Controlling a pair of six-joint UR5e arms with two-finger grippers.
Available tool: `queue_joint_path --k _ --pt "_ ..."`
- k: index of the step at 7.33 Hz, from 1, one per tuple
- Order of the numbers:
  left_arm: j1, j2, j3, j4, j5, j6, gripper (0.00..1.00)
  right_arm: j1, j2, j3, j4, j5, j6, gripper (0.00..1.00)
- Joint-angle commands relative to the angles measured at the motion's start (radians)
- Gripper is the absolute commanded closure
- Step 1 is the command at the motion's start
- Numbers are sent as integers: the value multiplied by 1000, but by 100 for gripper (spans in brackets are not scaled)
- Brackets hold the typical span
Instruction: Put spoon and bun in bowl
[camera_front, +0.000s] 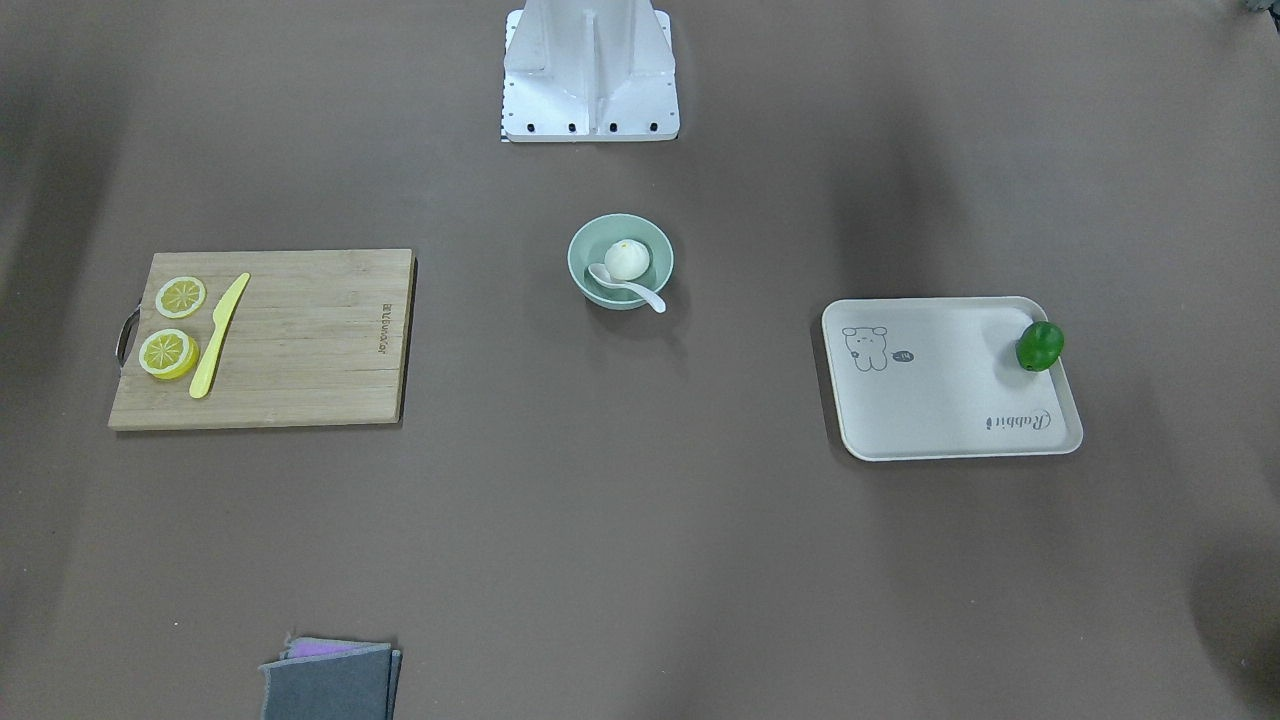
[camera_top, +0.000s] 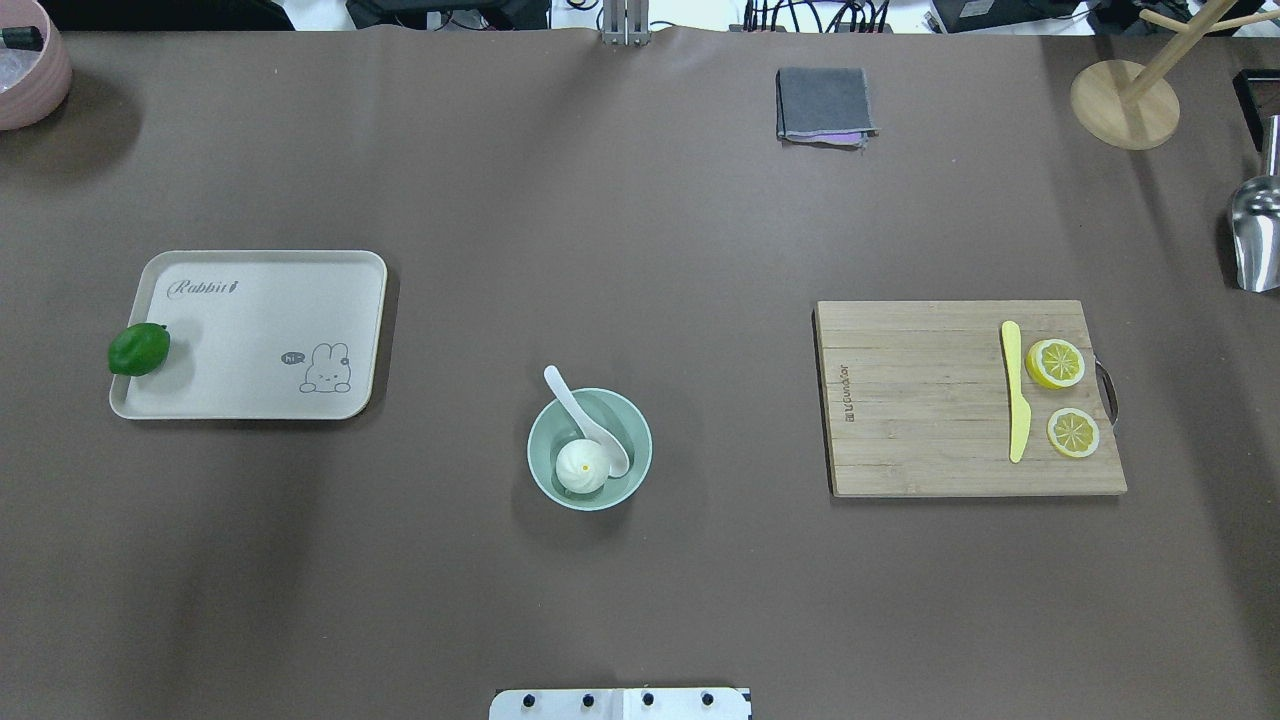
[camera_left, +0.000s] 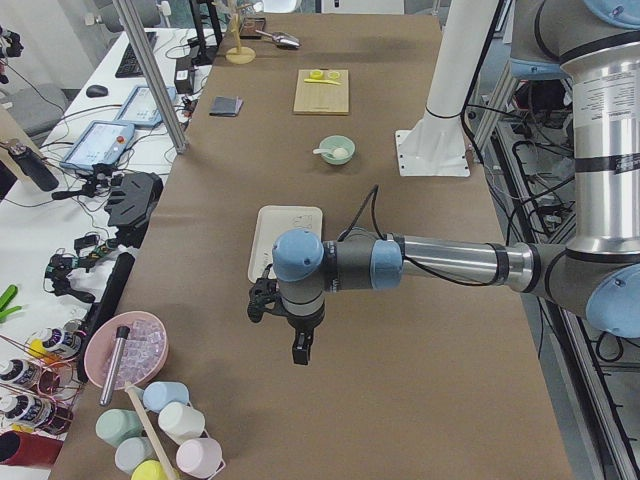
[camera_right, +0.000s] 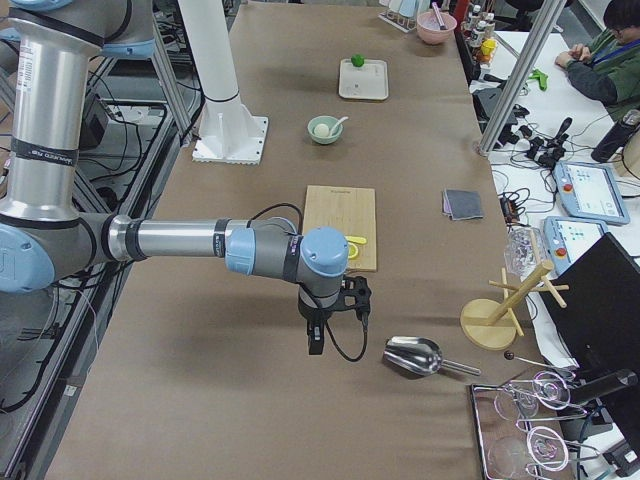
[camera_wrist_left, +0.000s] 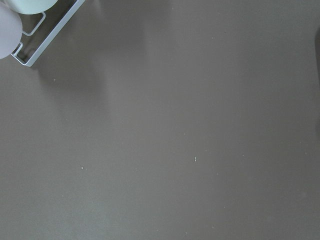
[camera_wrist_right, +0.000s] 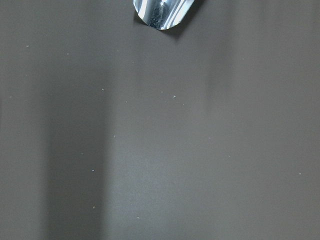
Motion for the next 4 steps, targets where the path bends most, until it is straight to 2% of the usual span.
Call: queue_joint_path --k 1,4 --pt "1 0 -2 0 0 0 2 0 -3 -3 -1 18 -1 0" --pt "1 0 -2 0 3 0 2 0 -3 -29 2 15 -1 0"
